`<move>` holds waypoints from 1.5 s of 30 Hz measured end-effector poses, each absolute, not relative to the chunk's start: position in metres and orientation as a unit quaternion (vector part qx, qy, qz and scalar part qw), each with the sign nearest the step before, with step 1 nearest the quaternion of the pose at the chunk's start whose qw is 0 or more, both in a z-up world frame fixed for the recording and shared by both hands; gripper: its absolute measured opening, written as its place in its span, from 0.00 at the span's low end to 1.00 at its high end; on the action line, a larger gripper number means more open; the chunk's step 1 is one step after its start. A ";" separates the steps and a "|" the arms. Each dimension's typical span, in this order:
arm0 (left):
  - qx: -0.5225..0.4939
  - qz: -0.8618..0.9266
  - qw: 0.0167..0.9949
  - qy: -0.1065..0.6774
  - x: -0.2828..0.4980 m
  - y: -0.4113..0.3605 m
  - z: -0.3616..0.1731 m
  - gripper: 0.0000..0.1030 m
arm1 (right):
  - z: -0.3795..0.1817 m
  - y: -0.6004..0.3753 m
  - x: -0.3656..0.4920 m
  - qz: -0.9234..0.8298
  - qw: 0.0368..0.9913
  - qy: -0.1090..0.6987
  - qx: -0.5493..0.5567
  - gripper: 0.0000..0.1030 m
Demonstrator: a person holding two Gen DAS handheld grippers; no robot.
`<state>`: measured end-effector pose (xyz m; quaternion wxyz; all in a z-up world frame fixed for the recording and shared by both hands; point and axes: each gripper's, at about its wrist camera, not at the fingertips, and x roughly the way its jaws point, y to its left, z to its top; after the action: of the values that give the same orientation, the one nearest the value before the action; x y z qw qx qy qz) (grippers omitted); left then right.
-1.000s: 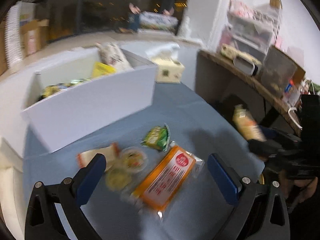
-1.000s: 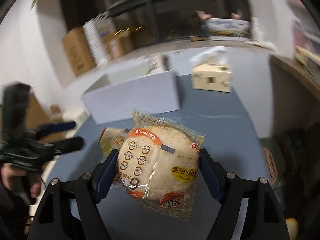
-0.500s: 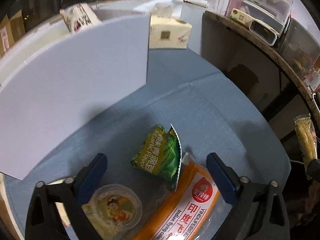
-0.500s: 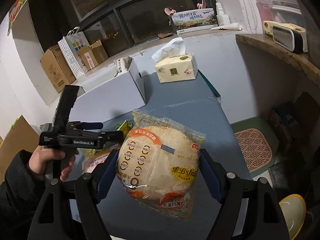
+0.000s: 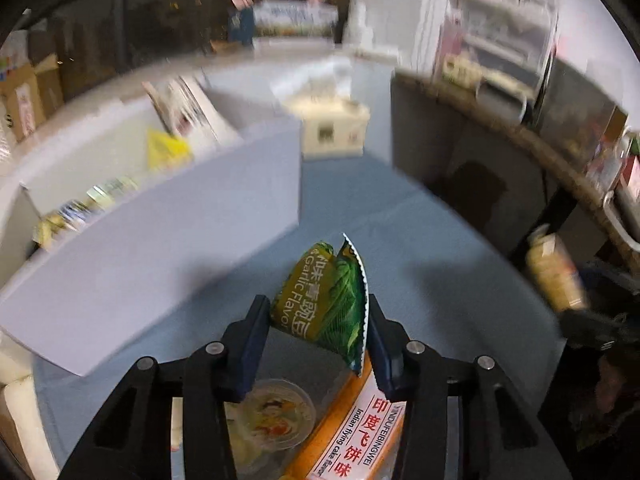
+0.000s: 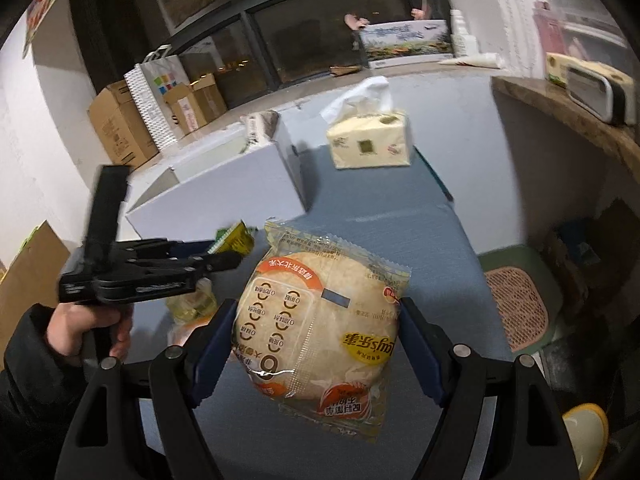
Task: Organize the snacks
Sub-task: 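Carry both snacks over the white box and release them inside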
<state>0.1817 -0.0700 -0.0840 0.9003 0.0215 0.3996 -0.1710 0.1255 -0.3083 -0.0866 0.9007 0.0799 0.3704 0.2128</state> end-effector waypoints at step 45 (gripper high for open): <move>-0.142 -0.013 0.925 0.352 0.313 0.136 -0.041 1.00 | -0.041 -0.075 0.400 0.306 0.873 0.380 0.009 1.00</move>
<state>0.3134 0.1356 -0.0407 0.9252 -0.1420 0.3516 -0.0127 0.4002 -0.0748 -0.0412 0.8728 0.0085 0.3805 0.3057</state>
